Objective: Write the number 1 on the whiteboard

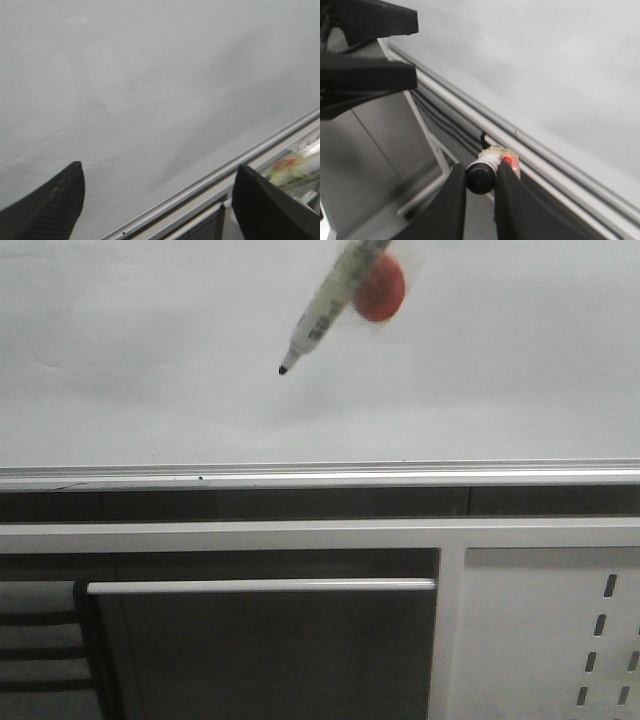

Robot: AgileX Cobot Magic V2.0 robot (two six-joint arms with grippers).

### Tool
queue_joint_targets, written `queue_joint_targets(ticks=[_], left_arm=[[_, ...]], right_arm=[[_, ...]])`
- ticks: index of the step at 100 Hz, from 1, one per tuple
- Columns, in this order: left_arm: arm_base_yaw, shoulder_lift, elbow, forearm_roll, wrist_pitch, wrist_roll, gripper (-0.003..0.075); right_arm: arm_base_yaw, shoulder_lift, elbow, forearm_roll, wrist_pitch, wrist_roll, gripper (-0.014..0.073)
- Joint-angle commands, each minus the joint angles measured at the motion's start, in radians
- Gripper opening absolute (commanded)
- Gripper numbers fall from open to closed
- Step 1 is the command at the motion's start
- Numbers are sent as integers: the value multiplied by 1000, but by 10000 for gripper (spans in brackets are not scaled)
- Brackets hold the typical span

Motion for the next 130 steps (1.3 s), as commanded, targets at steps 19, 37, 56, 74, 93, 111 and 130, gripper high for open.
queue_joint_targets(ticks=[19, 37, 56, 74, 93, 111, 130], left_arm=[[-5, -136, 30, 13, -63, -2, 286], [-5, -199, 48, 9, -63, -2, 84], [-5, -219, 48, 9, -63, -2, -15], [-5, -219, 48, 9, -63, -2, -20], [-5, -219, 48, 9, -63, -2, -20], [-5, -219, 48, 9, -63, -2, -20], [-5, -219, 48, 9, -63, -2, -20]], right_arm=[[63, -111, 36, -45, -316, -12, -42], [63, -90, 36, -88, -369, -22, -42], [63, -37, 36, -111, -409, -22, -42], [63, -9, 36, -120, -462, -22, -43], [63, 20, 36, -133, -475, -22, -43], [63, 73, 36, -137, -540, -22, -43], [48, 173, 36, -137, -571, -22, -43]])
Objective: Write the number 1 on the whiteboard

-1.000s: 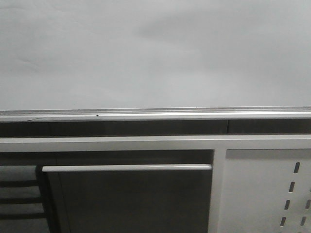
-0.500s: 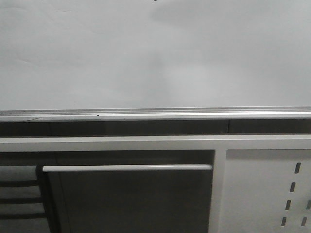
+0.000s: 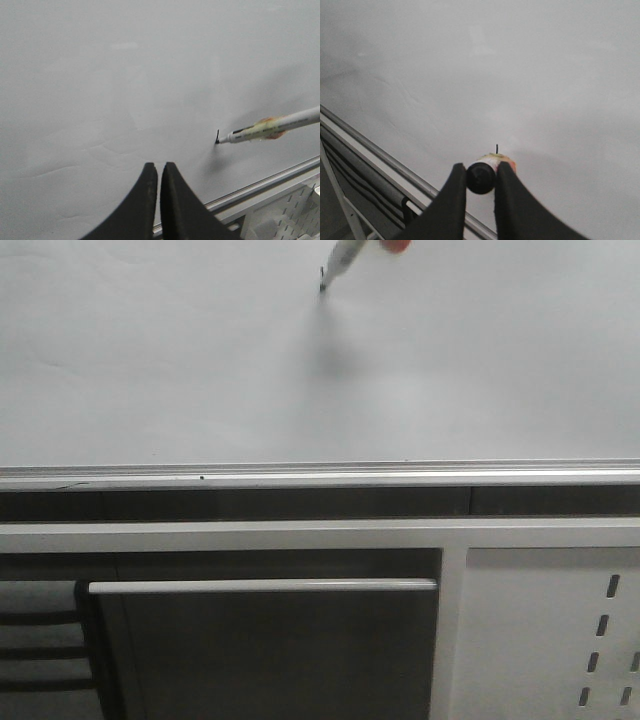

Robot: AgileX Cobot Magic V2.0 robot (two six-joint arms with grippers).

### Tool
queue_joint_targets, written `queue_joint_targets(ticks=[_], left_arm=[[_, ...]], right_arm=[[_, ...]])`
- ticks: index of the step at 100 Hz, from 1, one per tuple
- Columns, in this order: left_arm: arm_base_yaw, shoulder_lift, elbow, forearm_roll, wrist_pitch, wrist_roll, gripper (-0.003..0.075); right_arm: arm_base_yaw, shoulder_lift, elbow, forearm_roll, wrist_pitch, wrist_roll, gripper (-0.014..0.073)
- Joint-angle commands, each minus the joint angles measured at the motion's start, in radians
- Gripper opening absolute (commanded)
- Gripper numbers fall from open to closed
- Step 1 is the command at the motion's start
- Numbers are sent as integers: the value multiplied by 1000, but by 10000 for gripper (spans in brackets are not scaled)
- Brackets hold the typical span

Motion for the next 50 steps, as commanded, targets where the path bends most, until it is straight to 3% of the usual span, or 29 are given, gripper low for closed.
queue_joint_targets(ticks=[1, 29, 39, 50], left_arm=[[-5, -6, -26, 33, 18, -2, -20], [-5, -6, -26, 33, 40, -2, -20], [-5, -6, -26, 43, 124, -2, -13], [-5, 24, -26, 44, 235, -2, 49]], right_arm=[[-19, 38, -25, -18, -76, -12, -43], [-23, -21, -27, -18, 162, -12, -43], [-23, -79, -38, -18, 266, -12, -43], [-30, -119, -66, -18, 373, -8, -43]])
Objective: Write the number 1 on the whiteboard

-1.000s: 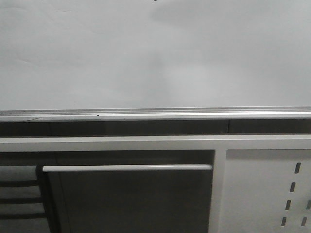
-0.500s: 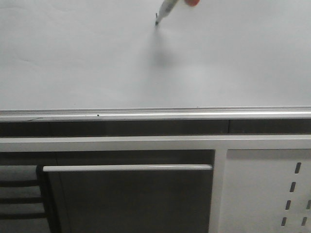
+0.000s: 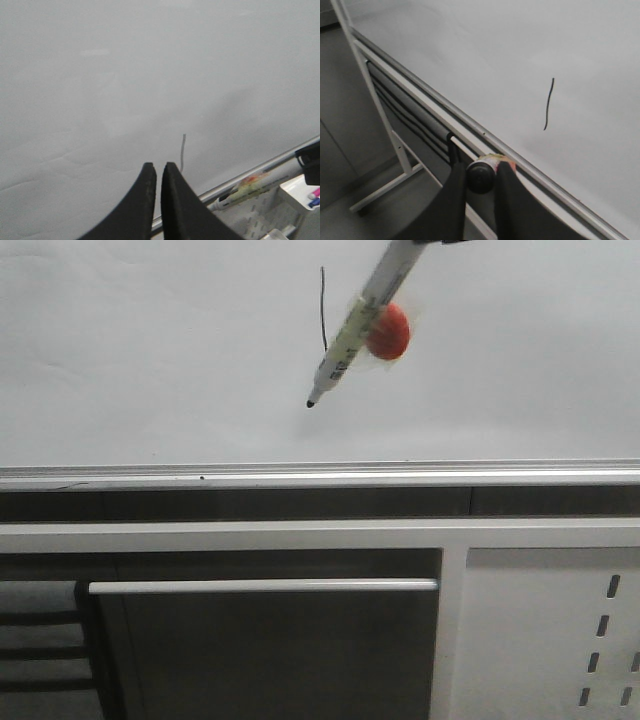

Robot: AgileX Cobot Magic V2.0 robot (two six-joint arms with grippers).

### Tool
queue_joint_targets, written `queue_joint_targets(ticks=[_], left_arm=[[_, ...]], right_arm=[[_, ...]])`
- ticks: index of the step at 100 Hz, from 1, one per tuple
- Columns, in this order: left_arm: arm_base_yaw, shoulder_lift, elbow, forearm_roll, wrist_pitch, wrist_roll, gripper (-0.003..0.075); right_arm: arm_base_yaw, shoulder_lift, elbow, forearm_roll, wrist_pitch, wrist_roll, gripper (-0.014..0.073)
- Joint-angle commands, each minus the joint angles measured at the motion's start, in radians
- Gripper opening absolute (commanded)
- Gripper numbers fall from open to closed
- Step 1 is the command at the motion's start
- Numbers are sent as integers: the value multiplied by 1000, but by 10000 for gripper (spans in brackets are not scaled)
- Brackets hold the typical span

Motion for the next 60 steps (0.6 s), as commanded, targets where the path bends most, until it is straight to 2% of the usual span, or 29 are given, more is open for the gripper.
queue_joint_targets(ticks=[1, 17, 35, 48, 60], left_arm=[[-5, 25, -26, 39, 120, -2, 53], [-5, 116, -26, 39, 280, -2, 161], [-5, 230, -28, 39, 383, -2, 355], [-5, 283, -31, 39, 435, -2, 379], [-5, 310, -44, 41, 460, -2, 379]], right_arm=[[-13, -45, -60, -6, 41, -5, -43], [-64, -44, -164, -4, 211, 23, -43], [-145, -21, -295, -4, 416, 49, -43], [-174, 16, -378, -4, 587, 50, -43], [-176, 50, -414, 1, 652, 50, -43]])
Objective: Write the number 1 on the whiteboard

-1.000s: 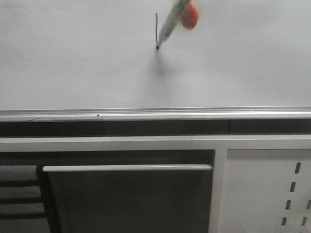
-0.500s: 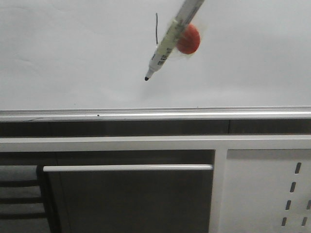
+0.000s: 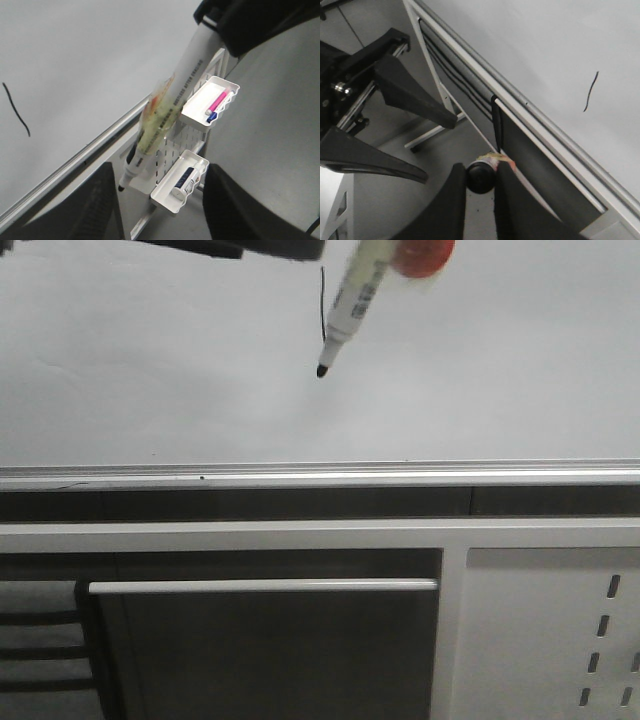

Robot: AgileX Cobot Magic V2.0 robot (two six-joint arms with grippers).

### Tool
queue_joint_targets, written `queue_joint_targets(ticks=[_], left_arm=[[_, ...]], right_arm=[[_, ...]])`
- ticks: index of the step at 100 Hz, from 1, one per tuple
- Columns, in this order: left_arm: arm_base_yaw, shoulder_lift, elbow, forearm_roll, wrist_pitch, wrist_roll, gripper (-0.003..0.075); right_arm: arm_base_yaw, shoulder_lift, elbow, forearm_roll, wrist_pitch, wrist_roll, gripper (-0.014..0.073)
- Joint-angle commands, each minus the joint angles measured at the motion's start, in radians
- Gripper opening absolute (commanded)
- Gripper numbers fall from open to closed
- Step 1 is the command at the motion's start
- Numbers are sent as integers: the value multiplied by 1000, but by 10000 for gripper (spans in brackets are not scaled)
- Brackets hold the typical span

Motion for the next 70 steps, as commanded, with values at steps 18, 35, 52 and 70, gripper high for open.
queue_joint_targets(ticks=[18, 35, 52, 70], left_arm=[[-5, 39, -66, 45, 54, -2, 379], [-5, 62, -68, 52, 60, -2, 363], [-5, 71, -68, 57, 64, 0, 286], [-5, 76, -68, 57, 72, 0, 218]], right_arm=[[-8, 48, -78, 73, 52, 4, -43], [-6, 51, -82, 80, 87, 2, -43], [-6, 51, -82, 110, 96, -11, -43], [-6, 51, -82, 123, 114, -16, -43]])
